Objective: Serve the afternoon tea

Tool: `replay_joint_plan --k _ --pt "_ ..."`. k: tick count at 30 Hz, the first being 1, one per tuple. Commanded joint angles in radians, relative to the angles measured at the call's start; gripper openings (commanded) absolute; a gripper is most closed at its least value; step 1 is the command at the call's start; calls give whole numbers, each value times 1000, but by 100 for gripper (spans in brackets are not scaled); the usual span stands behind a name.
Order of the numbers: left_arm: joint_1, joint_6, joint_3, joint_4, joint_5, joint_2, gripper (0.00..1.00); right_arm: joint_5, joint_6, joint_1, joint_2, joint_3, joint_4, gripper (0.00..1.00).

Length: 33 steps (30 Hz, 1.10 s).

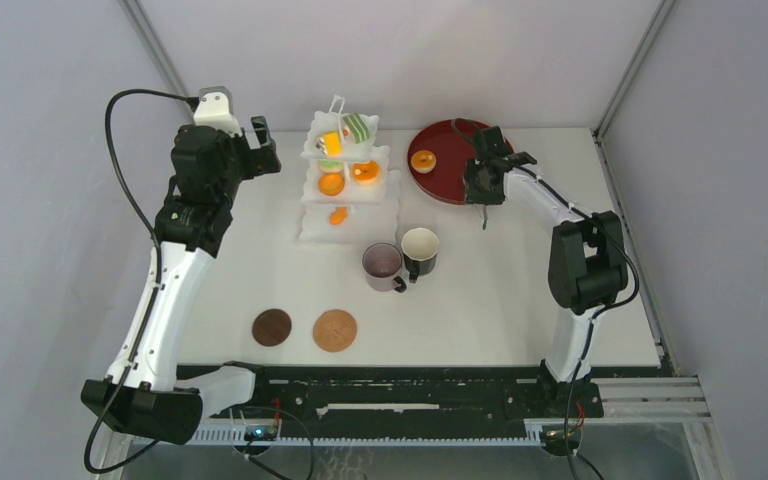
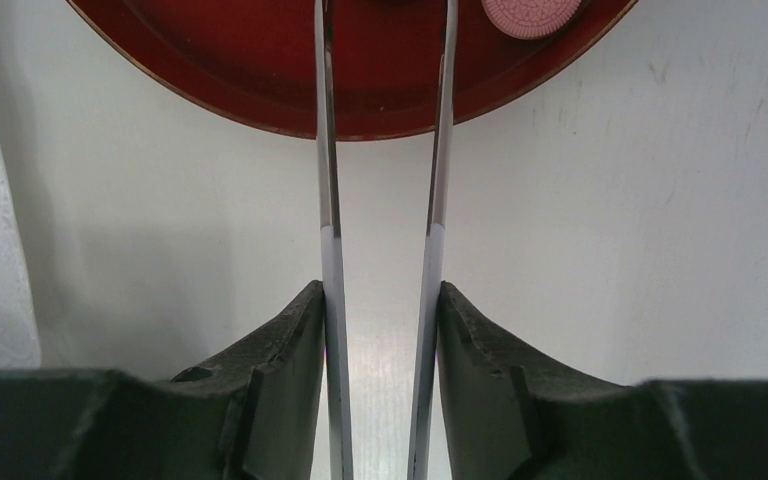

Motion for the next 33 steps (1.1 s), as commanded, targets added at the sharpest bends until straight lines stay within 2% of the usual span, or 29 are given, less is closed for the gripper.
replay_joint_plan --k 1,5,15,33 --pt "1 25 -25 26 -25 -24 100 11 -10 7 -19 43 27 42" --pt "2 31 -30 26 -29 -26 100 8 -2 7 -51 48 20 30" --pt "1 33 -36 25 -35 -34 100 -112 28 14 -139 34 32 30" --pt "2 40 -47 25 -63 -70 100 -243 47 122 -212 -3 57 28"
